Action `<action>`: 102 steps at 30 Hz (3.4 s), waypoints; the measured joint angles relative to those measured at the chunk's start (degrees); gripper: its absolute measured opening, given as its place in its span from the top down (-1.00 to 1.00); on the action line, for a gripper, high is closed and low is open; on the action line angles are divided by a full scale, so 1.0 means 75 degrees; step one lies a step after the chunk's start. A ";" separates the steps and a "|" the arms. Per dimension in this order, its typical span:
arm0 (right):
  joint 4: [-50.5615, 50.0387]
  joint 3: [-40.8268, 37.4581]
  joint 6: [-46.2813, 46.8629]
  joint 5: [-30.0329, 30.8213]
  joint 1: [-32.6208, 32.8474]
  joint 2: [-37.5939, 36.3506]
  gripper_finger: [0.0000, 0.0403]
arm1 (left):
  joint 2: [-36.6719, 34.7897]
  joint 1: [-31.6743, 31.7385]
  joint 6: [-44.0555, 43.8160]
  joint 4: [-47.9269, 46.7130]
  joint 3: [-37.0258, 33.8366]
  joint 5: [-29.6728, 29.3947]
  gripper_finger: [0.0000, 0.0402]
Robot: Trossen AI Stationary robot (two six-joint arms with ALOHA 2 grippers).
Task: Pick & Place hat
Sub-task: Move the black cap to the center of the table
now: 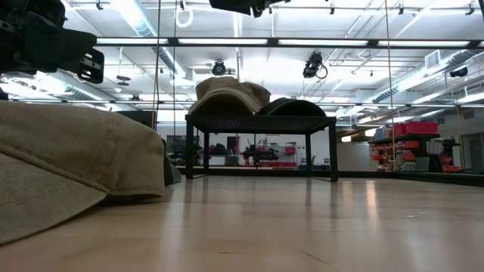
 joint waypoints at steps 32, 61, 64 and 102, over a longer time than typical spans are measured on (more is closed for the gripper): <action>0.2103 -0.4362 0.0942 -0.0882 0.0580 -0.1645 0.39 | 0.0034 0.0002 0.0000 0.0006 0.0000 0.0003 0.99; 0.4055 -0.8964 0.0571 -0.0438 0.0580 -0.5630 0.99 | 0.0102 -0.0001 0.0000 0.0041 0.0001 0.0001 0.99; 0.4057 -0.9256 0.0573 -0.0437 0.0580 -0.6056 0.99 | 0.0102 0.0002 0.0000 0.0046 0.0000 0.0001 0.99; 0.0651 -1.0497 0.0612 -0.0415 0.0578 -1.0328 1.00 | 0.0102 0.0000 0.0000 0.0044 0.0000 0.0001 0.99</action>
